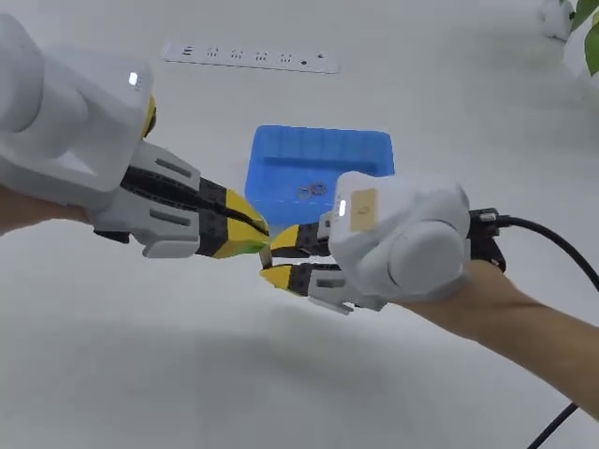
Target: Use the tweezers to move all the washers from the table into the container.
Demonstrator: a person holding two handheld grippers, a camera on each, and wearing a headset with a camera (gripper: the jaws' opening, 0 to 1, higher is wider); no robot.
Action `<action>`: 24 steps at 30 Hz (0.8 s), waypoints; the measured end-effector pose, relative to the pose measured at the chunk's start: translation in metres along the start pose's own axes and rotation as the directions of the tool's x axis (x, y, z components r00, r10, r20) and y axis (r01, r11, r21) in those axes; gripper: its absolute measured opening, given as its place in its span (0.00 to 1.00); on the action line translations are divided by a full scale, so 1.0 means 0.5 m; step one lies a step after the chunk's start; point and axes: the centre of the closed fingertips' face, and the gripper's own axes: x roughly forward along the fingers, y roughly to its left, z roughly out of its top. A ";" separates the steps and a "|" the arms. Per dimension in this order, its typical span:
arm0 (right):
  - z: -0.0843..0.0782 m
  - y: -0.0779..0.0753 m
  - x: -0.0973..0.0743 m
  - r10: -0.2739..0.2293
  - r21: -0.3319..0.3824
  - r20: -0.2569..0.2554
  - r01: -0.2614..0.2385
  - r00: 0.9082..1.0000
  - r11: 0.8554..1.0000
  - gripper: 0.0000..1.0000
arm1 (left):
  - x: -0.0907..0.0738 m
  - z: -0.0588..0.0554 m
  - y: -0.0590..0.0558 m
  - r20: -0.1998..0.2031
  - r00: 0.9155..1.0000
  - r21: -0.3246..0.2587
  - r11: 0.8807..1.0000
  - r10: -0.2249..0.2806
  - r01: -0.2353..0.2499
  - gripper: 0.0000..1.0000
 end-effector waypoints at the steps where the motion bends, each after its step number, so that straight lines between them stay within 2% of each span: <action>1: -0.001 -0.002 0.001 -0.005 0.001 -0.003 0.005 1.000 1.000 0.11 | 0.001 0.000 0.000 0.001 1.000 0.001 1.000 -0.002 0.002 0.07; 11: -0.021 -0.011 0.003 -0.022 0.028 -0.017 0.022 1.000 0.999 0.10 | 0.023 0.002 -0.003 -0.004 1.000 0.023 0.999 -0.023 0.023 0.07; 19: -0.028 -0.011 0.009 -0.019 0.045 -0.022 0.020 1.000 0.999 0.10 | 0.033 0.001 -0.005 -0.014 0.999 0.026 0.999 -0.028 0.029 0.07; 24: -0.033 -0.012 0.014 -0.012 0.050 -0.029 0.014 0.999 0.999 0.10 | 0.037 -0.005 0.001 -0.013 1.000 0.013 1.000 -0.025 0.026 0.07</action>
